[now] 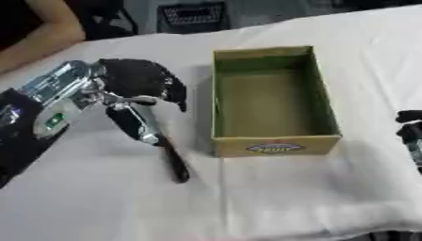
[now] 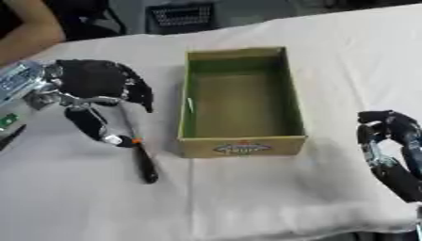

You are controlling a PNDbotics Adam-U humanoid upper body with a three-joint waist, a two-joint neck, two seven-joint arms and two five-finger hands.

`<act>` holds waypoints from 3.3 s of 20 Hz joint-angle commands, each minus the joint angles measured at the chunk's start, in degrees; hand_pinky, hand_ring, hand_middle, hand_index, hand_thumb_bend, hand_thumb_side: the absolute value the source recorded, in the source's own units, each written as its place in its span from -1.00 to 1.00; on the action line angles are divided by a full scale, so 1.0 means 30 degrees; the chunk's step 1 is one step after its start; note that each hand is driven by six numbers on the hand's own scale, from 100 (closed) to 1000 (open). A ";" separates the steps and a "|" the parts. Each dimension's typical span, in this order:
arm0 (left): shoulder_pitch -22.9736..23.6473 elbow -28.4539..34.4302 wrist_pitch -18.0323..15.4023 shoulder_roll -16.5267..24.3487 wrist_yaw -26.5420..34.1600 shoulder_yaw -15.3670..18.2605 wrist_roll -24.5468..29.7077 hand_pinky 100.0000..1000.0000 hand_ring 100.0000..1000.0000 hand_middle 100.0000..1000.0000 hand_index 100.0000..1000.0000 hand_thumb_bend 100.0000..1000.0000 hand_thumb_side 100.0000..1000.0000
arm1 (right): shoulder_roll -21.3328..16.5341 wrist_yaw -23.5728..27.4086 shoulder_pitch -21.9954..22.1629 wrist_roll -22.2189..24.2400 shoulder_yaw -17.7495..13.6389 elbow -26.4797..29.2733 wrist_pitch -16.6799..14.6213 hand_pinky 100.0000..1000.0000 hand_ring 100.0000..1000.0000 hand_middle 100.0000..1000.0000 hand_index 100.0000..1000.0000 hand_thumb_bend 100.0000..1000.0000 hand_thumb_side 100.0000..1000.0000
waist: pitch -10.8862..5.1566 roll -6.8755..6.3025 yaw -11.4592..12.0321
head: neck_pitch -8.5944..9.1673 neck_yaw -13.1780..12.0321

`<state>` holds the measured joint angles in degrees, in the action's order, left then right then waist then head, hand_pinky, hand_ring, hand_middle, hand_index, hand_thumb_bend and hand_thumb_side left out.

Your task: Pick up objects on the table and place them in the box.

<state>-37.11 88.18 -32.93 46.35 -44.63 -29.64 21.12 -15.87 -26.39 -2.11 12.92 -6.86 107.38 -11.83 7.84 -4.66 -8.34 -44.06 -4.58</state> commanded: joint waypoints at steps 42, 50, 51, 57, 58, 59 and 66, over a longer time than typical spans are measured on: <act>0.0971 -0.0767 -0.1596 -0.0465 -0.2249 -0.1004 -0.1413 0.25 0.27 0.11 0.34 0.04 -0.06 | -0.0306 -0.0032 -0.0034 0.0032 -0.0036 0.0279 0.0004 -0.09 0.07 0.25 0.51 -0.74 0.52 | -0.0230 0.0070 -0.0038 | 0.0164 -0.0105; 0.1272 -0.0883 -0.1682 -0.0656 -0.3903 -0.1021 -0.2857 0.24 0.24 0.08 0.31 0.06 -0.10 | -0.0310 -0.0033 -0.0033 0.0030 -0.0040 0.0279 0.0001 -0.09 0.07 0.25 0.51 -0.74 0.52 | -0.0221 0.0093 -0.0028 | 0.0183 -0.0140; 0.1312 -0.0917 -0.1680 -0.0687 -0.4051 -0.1024 -0.3034 0.23 0.23 0.08 0.30 0.06 -0.10 | -0.0308 -0.0036 -0.0033 0.0032 -0.0038 0.0280 0.0000 -0.09 0.07 0.25 0.51 -0.74 0.52 | -0.0217 0.0092 -0.0026 | 0.0181 -0.0143; 0.1570 -0.1204 -0.1566 -0.1046 -0.4578 -0.1084 -0.4056 0.16 0.11 0.02 0.28 0.02 -0.15 | -0.0293 -0.0042 -0.0046 0.0037 -0.0045 0.0285 0.0001 -0.09 0.07 0.25 0.52 -0.74 0.52 | -0.0202 0.0105 -0.0045 | 0.0199 -0.0142; 0.1606 -0.1253 -0.1567 -0.1096 -0.4633 -0.1108 -0.4177 0.15 0.10 0.02 0.28 0.02 -0.15 | -0.0291 -0.0042 -0.0049 0.0040 -0.0049 0.0287 0.0002 -0.09 0.07 0.25 0.52 -0.75 0.53 | -0.0202 0.0108 -0.0049 | 0.0205 -0.0143; 0.1665 -0.1306 -0.1577 -0.1160 -0.4662 -0.1135 -0.4278 0.15 0.10 0.02 0.28 0.01 -0.15 | -0.0288 -0.0042 -0.0052 0.0045 -0.0054 0.0288 0.0004 -0.09 0.07 0.25 0.52 -0.74 0.52 | -0.0198 0.0114 -0.0045 | 0.0220 -0.0139; 0.1987 -0.1543 -0.1568 -0.1548 -0.4699 -0.1220 -0.4616 0.13 0.07 0.00 0.28 -0.02 -0.15 | -0.0264 -0.0047 -0.0066 0.0115 -0.0054 0.0286 0.0004 -0.09 0.07 0.25 0.52 -0.74 0.53 | -0.0186 0.0146 -0.0042 | 0.0262 -0.0175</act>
<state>-30.68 83.24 -37.69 40.96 -58.52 -33.67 7.67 -15.87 -26.39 -2.11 13.13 -6.88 107.38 -11.64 7.85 -4.56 -8.49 -43.82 -4.65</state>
